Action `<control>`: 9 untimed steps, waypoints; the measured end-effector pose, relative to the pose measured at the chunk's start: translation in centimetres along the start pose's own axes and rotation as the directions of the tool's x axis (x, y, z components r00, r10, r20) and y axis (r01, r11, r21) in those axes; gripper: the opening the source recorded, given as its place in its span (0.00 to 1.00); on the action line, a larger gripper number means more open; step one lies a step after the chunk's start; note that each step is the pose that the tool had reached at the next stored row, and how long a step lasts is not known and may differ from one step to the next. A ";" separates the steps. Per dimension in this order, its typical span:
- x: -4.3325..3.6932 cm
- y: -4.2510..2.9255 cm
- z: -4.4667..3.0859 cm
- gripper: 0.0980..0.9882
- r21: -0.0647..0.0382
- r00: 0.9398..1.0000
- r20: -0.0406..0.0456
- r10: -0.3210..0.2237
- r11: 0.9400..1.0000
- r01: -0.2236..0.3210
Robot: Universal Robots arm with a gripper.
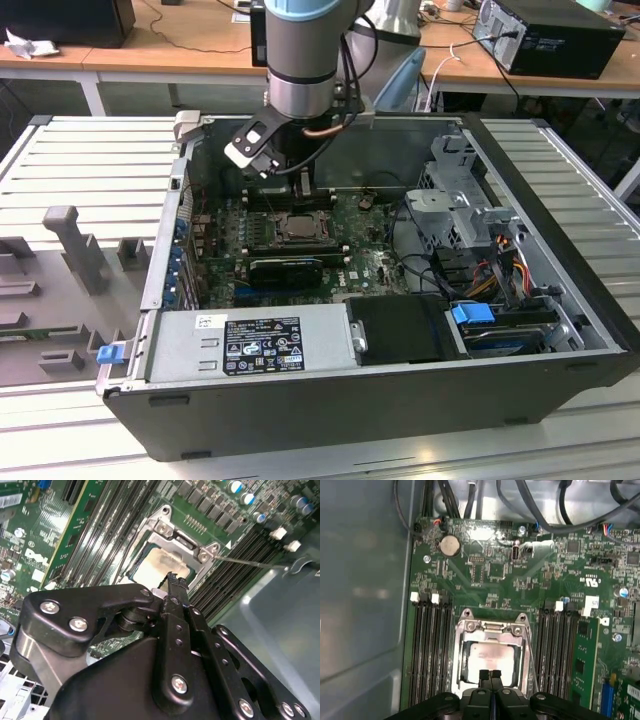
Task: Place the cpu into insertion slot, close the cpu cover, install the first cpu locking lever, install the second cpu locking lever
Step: 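Close the cpu cover, then install the first cpu locking lever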
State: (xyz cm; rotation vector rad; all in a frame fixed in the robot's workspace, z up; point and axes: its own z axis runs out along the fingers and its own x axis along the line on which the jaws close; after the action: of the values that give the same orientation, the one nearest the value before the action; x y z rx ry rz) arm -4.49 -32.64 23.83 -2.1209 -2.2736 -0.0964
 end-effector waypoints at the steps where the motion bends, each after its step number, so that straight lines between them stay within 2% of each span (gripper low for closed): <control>1: 0.01 -0.10 0.00 0.01 0.000 1.000 0.000 0.000 1.000 0.000; 9: 0.03 -0.12 -0.35 0.01 0.000 1.000 0.000 0.000 1.000 0.000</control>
State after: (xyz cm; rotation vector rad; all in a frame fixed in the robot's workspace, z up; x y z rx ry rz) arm -4.62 -32.64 24.18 -2.1208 -2.2736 -0.0965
